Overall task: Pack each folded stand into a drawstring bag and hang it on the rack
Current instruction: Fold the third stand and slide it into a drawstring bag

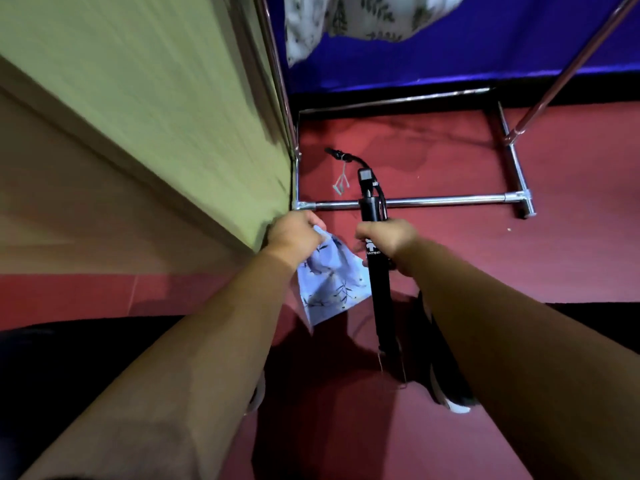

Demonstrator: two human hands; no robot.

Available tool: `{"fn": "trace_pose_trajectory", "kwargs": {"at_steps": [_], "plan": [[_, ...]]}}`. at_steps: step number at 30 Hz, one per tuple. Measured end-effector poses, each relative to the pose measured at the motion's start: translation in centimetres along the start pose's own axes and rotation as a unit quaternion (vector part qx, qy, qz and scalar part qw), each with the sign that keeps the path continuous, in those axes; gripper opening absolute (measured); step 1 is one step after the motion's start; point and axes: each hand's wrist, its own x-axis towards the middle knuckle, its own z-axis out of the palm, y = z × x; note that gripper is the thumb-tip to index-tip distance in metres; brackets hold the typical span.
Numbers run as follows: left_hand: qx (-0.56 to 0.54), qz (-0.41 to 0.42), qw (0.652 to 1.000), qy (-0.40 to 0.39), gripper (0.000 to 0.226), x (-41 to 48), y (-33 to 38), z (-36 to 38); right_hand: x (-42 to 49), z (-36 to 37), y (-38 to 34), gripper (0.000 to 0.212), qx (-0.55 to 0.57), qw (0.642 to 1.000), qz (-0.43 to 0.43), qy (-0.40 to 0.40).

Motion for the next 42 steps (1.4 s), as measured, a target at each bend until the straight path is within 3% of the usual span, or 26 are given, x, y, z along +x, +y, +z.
{"fn": "trace_pose_trajectory", "kwargs": {"at_steps": [3, 6, 9, 13, 17, 22, 26, 29, 31, 33, 36, 38, 42], "plan": [[0.010, 0.105, 0.994, -0.032, 0.028, -2.7, 3.1, -3.3, -3.5, -0.5, -2.4, 0.035, 0.032, 0.999, -0.039, 0.003], [0.038, 0.188, 0.979, -0.069, 0.037, -5.6, 5.8, -6.8, -7.1, -1.5, -5.2, 0.032, 0.022, 0.997, -0.070, -0.020], [0.053, 0.249, 0.966, -0.040, 0.039, -10.0, 8.4, -11.3, -11.9, -2.3, -7.4, 0.048, -0.003, 0.993, -0.105, -0.061], [0.068, 0.315, 0.947, 0.003, 0.029, -13.7, 10.8, -15.7, -16.0, -3.0, -9.3, 0.035, 0.010, 0.985, -0.140, -0.104], [0.056, 0.341, 0.938, 0.036, 0.025, -16.4, 12.0, -18.7, -19.4, -3.8, -10.6, 0.054, 0.005, 0.979, -0.167, -0.118], [-0.042, 0.358, 0.932, 0.037, 0.047, -17.7, 10.8, -18.9, -20.9, -3.1, -9.8, 0.027, 0.017, 0.980, -0.144, -0.138], [-0.051, 0.368, 0.928, 0.041, 0.041, -18.2, 10.5, -18.9, -21.1, -1.0, -10.0, 0.017, 0.046, 0.976, -0.160, -0.139], [-0.042, 0.319, 0.945, 0.064, 0.025, -18.1, 10.3, -19.5, -20.7, -0.3, -10.5, 0.015, 0.056, 0.978, -0.181, -0.092], [-0.081, 0.252, 0.960, 0.089, 0.009, -17.3, 9.8, -19.9, -20.5, -0.3, -10.8, 0.010, 0.058, 0.975, -0.201, -0.073], [-0.151, 0.177, 0.967, 0.107, 0.011, -16.2, 9.5, -20.2, -20.0, -0.3, -11.3, 0.009, 0.060, 0.973, -0.214, -0.061], [-0.239, 0.045, 0.969, 0.037, 0.022, -15.1, 8.8, -20.1, -19.4, -0.2, -11.9, 0.026, 0.059, 0.969, -0.226, -0.076], [-0.250, -0.029, 0.968, -0.021, 0.033, -14.2, 8.4, -19.7, -19.2, 0.1, -12.3, 0.023, 0.058, 0.966, -0.235, -0.091], [-0.181, -0.110, 0.971, -0.115, 0.024, -13.0, 8.3, -18.2, -19.3, 0.8, -12.9, 0.025, 0.067, 0.958, -0.254, -0.113]]}}
